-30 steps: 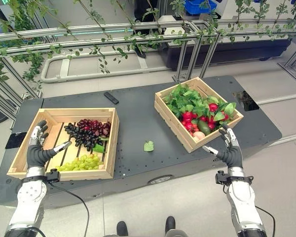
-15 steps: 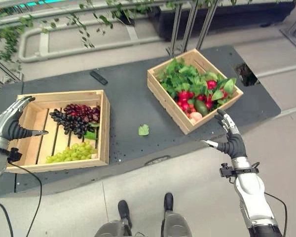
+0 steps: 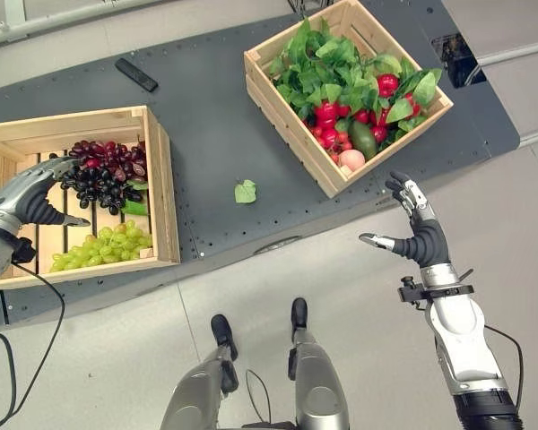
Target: Pick up the fruits from the basket on one side to the basket on the other side
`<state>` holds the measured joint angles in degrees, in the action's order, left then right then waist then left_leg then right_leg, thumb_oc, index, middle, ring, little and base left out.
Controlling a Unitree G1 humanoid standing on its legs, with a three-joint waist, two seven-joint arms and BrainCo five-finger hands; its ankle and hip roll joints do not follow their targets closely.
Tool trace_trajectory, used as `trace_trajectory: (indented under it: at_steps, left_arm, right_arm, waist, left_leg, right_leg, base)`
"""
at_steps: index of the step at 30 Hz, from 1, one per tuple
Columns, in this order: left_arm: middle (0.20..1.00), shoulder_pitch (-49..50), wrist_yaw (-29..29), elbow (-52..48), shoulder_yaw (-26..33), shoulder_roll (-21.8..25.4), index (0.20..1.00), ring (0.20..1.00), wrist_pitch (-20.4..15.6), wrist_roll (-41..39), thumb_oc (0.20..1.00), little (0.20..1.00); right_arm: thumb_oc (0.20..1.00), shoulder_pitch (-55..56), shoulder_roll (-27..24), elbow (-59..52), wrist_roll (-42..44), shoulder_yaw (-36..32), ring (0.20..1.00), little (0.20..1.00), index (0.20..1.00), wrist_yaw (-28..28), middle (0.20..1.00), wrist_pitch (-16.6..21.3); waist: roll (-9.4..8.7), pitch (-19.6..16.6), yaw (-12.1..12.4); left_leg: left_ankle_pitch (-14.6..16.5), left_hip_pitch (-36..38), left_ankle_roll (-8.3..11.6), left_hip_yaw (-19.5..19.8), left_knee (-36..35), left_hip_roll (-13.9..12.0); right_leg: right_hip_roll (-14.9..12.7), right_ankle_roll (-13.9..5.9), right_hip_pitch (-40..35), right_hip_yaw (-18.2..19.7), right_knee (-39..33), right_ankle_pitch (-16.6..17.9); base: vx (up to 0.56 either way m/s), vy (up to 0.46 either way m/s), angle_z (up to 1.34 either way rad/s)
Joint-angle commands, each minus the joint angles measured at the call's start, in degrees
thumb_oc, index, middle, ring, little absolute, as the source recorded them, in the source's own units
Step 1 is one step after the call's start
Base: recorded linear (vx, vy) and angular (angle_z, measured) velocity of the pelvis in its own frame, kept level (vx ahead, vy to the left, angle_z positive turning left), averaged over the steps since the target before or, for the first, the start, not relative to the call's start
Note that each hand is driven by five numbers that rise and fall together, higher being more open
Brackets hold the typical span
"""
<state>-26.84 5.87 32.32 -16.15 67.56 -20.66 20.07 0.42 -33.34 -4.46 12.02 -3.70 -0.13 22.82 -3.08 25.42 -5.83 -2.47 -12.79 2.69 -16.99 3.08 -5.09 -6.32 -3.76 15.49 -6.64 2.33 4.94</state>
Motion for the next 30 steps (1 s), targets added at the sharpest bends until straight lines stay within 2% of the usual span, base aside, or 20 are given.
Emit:
trace_trajectory:
  at_steps: [1,7,17,30]
  left_arm:
    - [1.0,-1.8,-0.1,0.2,1.6,4.0,1.0,1.0,-1.0,1.0,1.0,1.0]
    - [1.0,-2.2,-0.3,-1.6,1.0,6.6,1.0,1.0,-1.3,2.2,1.0,1.0]
    - [1.0,-0.4,0.3,-2.8,4.7,9.9,1.0,1.0,-0.9,3.9,1.0,1.0]
    - [1.0,1.5,-2.8,-3.8,7.3,10.9,1.0,1.0,-0.2,2.6,1.0,1.0]
  right_arm:
    - [1.0,0.1,-1.6,-5.7,2.7,-1.5,1.0,1.0,1.0,-0.1,1.0,4.6]
    - [1.0,1.7,-1.7,-9.6,4.1,-3.5,1.0,1.0,1.0,0.7,1.0,5.3]
    - [1.0,4.8,-1.1,-13.2,7.0,-5.5,1.0,1.0,1.0,3.3,1.0,5.7]
    - [1.0,5.1,-0.7,-14.3,8.6,-6.4,1.0,1.0,1.0,4.7,1.0,5.0]
  waist:
    - [-1.01,-2.4,-0.2]
    - [-1.18,0.0,-0.3]
    - [-1.92,2.8,-0.7]
    - [-2.04,4.4,-0.7]
  left_leg:
    - [4.5,-3.2,0.76,1.7,8.4,-1.5]
    - [5.2,-6.7,0.84,1.9,11.0,-2.1]
    - [5.7,-12.3,0.76,1.8,14.8,-3.5]
    - [6.1,-14.1,0.66,2.0,15.8,-3.6]
  right_leg:
    - [-5.2,-6.26,4.7,0.6,11.0,-4.0]
    - [-5.3,-6.23,7.5,0.4,12.4,-4.2]
    - [-4.9,-6.12,12.4,0.9,13.6,-3.7]
    - [-4.7,-5.84,14.0,0.7,13.9,-3.9]
  base:
    - [-0.06,-0.003,0.01]
    - [-0.06,0.007,0.03]
    - [-0.05,0.005,-0.01]
    - [0.0,0.0,0.0]
